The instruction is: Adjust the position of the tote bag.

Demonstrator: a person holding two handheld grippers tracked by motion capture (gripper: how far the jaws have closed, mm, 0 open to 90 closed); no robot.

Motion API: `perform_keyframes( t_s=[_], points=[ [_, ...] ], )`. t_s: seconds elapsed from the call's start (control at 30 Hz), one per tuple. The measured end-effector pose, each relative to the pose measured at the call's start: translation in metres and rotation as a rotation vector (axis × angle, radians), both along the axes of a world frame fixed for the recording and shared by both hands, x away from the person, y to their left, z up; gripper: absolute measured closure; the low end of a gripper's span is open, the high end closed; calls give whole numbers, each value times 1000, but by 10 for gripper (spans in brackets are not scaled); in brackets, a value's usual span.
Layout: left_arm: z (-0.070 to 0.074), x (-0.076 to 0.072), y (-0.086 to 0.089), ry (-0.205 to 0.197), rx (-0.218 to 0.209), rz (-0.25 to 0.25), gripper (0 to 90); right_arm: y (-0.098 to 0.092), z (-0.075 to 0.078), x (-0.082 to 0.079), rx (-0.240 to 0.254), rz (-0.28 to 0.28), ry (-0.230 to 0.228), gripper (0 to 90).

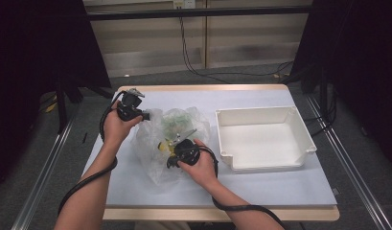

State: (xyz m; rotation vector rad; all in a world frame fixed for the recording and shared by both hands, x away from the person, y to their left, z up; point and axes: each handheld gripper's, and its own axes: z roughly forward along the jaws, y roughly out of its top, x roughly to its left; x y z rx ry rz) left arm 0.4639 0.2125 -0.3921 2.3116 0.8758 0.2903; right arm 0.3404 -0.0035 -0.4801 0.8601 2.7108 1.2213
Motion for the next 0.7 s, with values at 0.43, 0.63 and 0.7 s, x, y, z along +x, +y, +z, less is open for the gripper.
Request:
perform_keyframes(
  t_s=[0.43, 0.63, 0.7],
  points=[
    [-5, -2, -4, -9, 2, -1, 847, 0, -3, -32, 15, 84, 45, 900],
    [-7, -1, -4, 2, -2, 0, 847, -2, -1, -36, 5, 115, 65, 900],
    [-8, -1, -4, 9, 7, -7, 847, -6, 3, -33, 13, 87, 18, 890]
  ],
)
